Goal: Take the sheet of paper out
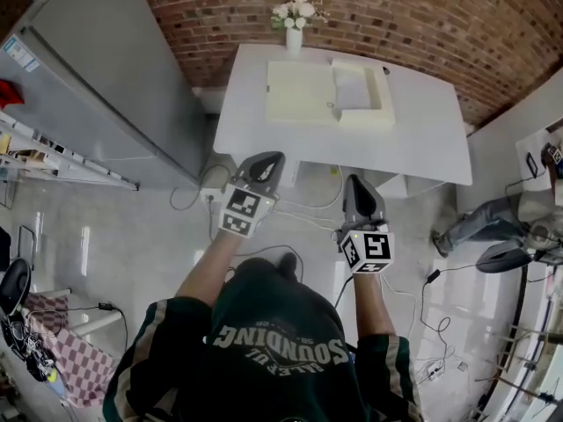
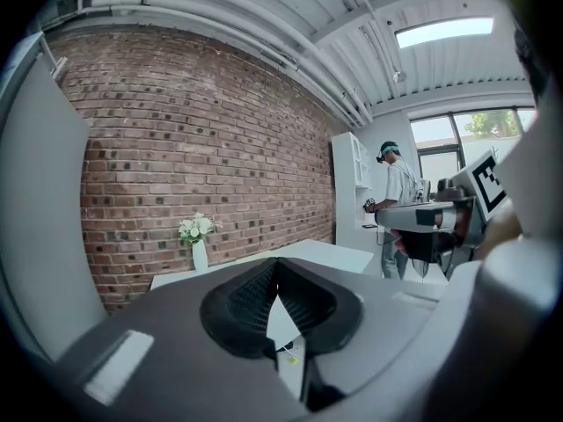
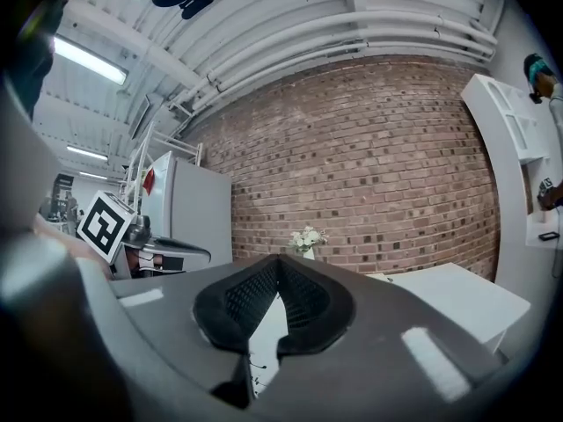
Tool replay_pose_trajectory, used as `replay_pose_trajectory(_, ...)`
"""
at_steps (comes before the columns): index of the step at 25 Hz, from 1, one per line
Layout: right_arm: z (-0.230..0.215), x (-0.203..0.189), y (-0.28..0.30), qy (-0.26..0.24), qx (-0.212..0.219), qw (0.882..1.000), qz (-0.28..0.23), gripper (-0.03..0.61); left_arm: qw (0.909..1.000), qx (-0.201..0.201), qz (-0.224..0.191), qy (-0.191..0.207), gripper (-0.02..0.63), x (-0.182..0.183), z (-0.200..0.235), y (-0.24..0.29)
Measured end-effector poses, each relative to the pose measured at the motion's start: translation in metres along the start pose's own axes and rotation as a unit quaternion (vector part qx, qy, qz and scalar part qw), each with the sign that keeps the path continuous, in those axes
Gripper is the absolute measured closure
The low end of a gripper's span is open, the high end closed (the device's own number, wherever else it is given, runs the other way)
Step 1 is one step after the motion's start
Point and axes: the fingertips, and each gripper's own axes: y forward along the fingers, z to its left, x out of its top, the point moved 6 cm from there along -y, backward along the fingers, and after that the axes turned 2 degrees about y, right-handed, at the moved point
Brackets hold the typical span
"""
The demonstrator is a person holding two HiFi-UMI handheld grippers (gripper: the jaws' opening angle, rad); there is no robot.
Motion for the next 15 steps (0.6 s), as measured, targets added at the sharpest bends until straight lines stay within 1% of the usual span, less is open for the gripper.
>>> replay_pose_trajectory(4, -0.017, -0.003, 0.019, 0.007, 0.006, 1.000, 0.009, 0.580, 0.9999, 0.001, 0.016, -0.007, 0.603, 0.003, 0.005, 0.023)
replay_pose_trajectory(9, -0.042, -0.006, 0.048, 0.013, 0.005, 1.000, 0.015, 0.580, 0.9997, -0.006, 0.020, -0.010, 0.603, 0.002, 0.018, 0.064)
replay_pose_trajectory(15, -0.081, -0.008, 0.104, 0.001, -0.003, 1.000, 0.018, 0.580, 0.9995, -0.020, 0.013, -0.020, 0.603, -0.004, 0.046, 0.138)
